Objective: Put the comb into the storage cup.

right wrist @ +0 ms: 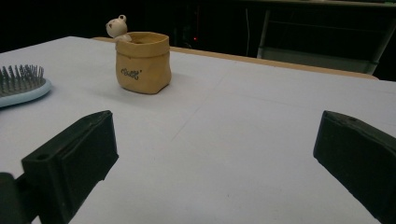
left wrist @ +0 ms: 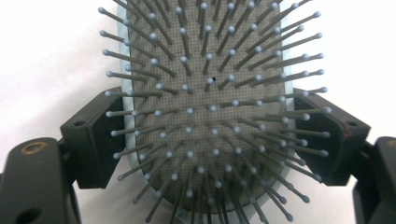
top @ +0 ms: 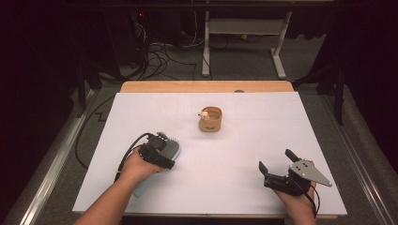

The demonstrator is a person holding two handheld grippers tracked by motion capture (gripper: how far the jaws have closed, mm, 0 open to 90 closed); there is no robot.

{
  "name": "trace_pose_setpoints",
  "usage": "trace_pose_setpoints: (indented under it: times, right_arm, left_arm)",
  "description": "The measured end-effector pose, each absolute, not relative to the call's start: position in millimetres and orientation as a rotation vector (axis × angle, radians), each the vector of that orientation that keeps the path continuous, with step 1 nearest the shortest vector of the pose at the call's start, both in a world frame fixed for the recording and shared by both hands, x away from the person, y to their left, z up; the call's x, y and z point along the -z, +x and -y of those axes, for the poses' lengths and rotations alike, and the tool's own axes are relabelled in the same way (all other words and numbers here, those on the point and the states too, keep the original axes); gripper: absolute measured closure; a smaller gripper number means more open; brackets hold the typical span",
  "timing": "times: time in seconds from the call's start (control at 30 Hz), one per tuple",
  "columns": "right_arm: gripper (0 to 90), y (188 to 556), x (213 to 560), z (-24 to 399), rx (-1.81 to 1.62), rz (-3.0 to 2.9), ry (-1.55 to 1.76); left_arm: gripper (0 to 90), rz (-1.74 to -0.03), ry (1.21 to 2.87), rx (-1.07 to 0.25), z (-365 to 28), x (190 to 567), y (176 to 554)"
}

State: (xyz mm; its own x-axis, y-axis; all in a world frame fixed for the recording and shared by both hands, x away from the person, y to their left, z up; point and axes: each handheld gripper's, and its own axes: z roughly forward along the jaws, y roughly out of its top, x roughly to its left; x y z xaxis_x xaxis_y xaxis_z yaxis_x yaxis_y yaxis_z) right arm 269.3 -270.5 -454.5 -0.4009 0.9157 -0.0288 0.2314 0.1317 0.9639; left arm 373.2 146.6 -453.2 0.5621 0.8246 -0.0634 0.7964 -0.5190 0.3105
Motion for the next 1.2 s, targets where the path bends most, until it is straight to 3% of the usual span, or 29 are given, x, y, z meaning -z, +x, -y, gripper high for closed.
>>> trace_pose_setpoints:
  times: [1.2]
  right_arm:
    - [0.2,268.7,453.5,272.0,-1.313,-1.732,1.120]
  left_arm:
    - [20.0,-1.315,2.500,-0.155,-146.5,451.9,371.3]
